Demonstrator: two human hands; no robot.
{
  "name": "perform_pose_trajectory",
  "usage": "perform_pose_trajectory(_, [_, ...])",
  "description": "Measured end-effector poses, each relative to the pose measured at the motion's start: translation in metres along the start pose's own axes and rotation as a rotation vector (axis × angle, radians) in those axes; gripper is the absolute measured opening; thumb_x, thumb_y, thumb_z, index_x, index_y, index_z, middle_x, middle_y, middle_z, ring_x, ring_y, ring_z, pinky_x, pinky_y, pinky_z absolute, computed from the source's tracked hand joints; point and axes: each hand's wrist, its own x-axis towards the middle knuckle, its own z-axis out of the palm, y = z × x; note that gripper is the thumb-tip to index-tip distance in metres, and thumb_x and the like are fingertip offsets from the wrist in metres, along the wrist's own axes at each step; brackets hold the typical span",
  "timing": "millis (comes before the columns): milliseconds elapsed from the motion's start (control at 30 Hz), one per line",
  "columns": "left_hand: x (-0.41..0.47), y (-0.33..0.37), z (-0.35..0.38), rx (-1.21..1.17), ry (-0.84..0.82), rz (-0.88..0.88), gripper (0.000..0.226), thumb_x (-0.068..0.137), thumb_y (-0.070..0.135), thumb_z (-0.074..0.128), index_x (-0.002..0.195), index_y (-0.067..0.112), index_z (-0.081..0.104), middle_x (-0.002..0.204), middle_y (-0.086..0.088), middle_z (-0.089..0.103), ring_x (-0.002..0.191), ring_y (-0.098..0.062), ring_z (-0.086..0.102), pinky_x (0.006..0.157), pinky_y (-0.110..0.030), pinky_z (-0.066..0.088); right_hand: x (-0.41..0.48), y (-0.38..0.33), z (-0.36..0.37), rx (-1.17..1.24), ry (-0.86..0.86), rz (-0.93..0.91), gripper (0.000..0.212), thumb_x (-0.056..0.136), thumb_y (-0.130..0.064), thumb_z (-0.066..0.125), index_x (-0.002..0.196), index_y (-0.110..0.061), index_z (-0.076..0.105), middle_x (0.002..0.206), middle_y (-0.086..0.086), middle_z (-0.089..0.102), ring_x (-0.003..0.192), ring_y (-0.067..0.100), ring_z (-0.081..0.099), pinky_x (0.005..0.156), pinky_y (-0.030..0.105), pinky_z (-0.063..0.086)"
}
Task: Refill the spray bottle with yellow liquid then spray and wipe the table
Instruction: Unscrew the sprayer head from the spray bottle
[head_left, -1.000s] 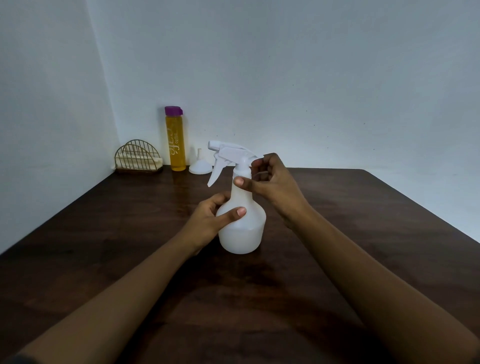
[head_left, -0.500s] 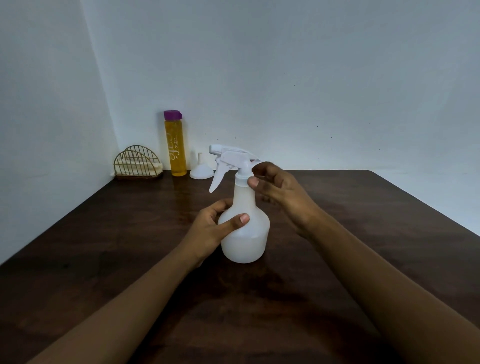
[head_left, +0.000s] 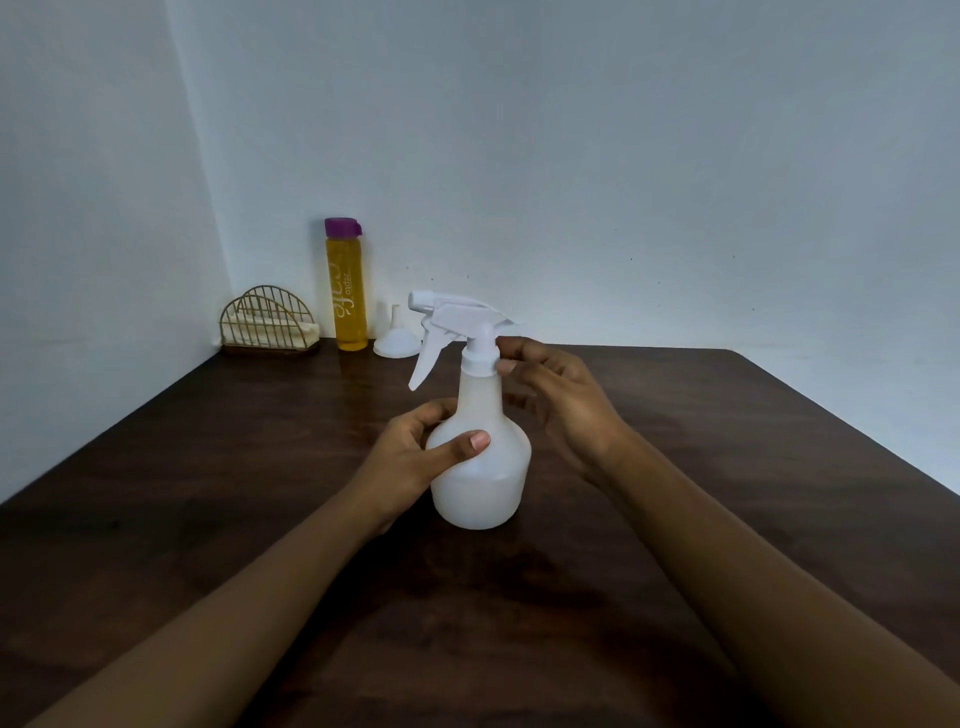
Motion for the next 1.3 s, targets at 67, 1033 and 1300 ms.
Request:
perform_pose_trajectory(67, [0.0,-0.001,0.0,0.001,-0.002,-0.004,0.041,0.067,0.031,0.069,0.107,0.024,0.063,0.104,0.004,0.073,0.097,-0.016,0.069,0.079,-0.031,0.056,0.0,0.0,-0.003,0.007,-0.038,0.048,0.047,0.08,-0.034,0.063,0.121,-0.012,0.058,0.118,0.001,0.063,0.11,0.017,0.06,0.084,0.029,0.049])
perform_pose_trajectory(1033, [0.003,-0.004,-0.002,-0.026,-0.006,-0.017,0.052,0.062,0.035,0.076,0.111,0.021,0.064,0.108,0.0,0.072,0.099,-0.02,0.068,0.079,-0.033,0.057,-0.002,0.0,0.007,0.051,-0.018,0.03,0.025,0.088,-0.017,0.058,0.112,-0.012,0.062,0.099,0.002,0.066,0.093,0.016,0.063,0.082,0.031,0.051])
perform_pose_trajectory(1300, [0.004,-0.003,-0.002,0.002,-0.014,-0.017,0.055,0.06,0.042,0.074,0.11,0.025,0.065,0.111,0.001,0.071,0.103,-0.019,0.067,0.086,-0.04,0.054,-0.001,-0.001,0.022,-0.268,0.336,-0.089,0.043,0.066,-0.029,0.083,0.097,-0.023,0.054,0.099,-0.007,0.062,0.096,0.008,0.061,0.082,0.027,0.052])
